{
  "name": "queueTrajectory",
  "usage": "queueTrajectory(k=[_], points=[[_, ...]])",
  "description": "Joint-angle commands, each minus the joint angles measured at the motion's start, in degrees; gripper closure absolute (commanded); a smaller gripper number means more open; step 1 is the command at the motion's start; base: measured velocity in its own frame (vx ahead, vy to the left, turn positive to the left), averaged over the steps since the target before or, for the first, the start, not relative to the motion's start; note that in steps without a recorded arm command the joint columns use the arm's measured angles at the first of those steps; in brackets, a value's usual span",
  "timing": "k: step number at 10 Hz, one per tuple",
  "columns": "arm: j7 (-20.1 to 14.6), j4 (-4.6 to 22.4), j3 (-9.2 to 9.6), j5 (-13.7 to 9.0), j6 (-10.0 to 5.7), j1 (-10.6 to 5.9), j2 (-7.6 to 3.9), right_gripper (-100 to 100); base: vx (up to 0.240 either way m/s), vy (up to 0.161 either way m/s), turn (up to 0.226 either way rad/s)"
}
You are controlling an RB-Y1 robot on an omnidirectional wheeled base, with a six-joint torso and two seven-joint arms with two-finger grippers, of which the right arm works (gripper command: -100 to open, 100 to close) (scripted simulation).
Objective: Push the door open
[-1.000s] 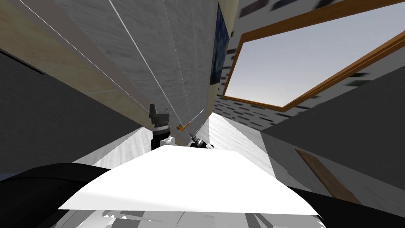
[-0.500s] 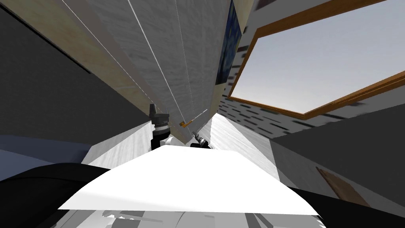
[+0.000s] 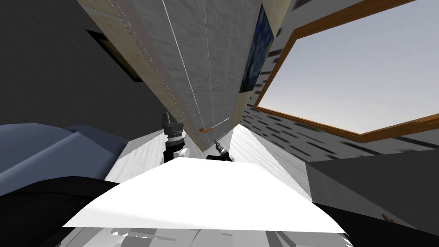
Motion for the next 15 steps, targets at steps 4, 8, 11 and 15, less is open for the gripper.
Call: queueTrajectory(k=[4,8,11,15], points=[[1.86,-1.27,-6.04,-3.56,0.3,1.14,-1.81,-100,-0.056,-0.019,0.307],[2.92,-1.86,-9.96,-5.88,0.48,1.62,-2.68,-100,-0.023,0.021,0.219],[3.73,-2.3,-12.92,-7.63,0.61,1.99,-3.21,-100,0.011,0.037,0.189],[5.02,-3.0,-17.69,-10.44,0.83,2.58,-3.91,-100,0.038,0.058,0.272]])
